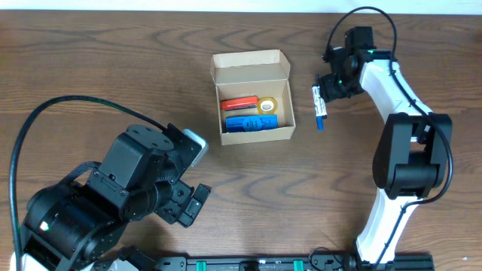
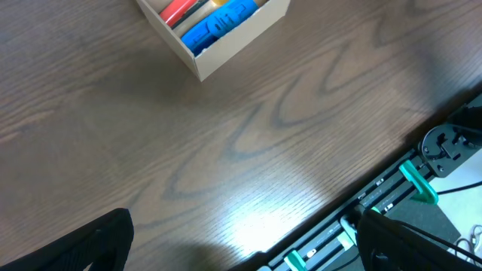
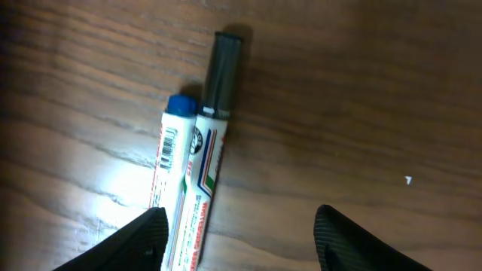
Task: Pack container
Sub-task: 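Move the right gripper back over the black-capped marker and lower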
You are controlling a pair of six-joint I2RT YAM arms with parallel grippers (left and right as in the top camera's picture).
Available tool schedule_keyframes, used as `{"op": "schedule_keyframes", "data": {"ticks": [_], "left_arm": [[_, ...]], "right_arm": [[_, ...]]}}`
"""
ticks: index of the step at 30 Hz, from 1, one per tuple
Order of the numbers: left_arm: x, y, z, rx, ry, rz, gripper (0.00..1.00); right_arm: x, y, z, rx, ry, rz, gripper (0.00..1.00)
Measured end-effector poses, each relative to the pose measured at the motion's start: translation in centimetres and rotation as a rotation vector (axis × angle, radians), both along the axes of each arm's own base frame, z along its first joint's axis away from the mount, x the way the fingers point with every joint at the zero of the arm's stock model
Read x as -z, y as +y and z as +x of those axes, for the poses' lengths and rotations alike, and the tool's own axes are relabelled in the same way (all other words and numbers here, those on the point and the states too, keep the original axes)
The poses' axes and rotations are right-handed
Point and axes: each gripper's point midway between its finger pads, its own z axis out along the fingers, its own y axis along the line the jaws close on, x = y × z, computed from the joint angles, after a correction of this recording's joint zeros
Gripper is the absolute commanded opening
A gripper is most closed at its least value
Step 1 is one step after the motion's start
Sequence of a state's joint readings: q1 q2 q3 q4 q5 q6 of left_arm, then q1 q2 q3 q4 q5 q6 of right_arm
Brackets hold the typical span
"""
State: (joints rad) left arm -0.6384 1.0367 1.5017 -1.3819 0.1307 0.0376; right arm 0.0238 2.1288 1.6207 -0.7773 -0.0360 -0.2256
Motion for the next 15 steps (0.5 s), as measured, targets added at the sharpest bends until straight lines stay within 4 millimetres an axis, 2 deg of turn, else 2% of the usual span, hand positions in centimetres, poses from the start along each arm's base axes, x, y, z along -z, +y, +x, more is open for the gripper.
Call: {"op": "schedule_keyframes", "data": {"ticks": [15], "left_arm": [[0.0,0.0,0.0,0.0,0.0,0.0,0.95]], "right_arm": [[-0.16,-0.42,0.71,0.062,-0.032,-0.056,0.68]]}}
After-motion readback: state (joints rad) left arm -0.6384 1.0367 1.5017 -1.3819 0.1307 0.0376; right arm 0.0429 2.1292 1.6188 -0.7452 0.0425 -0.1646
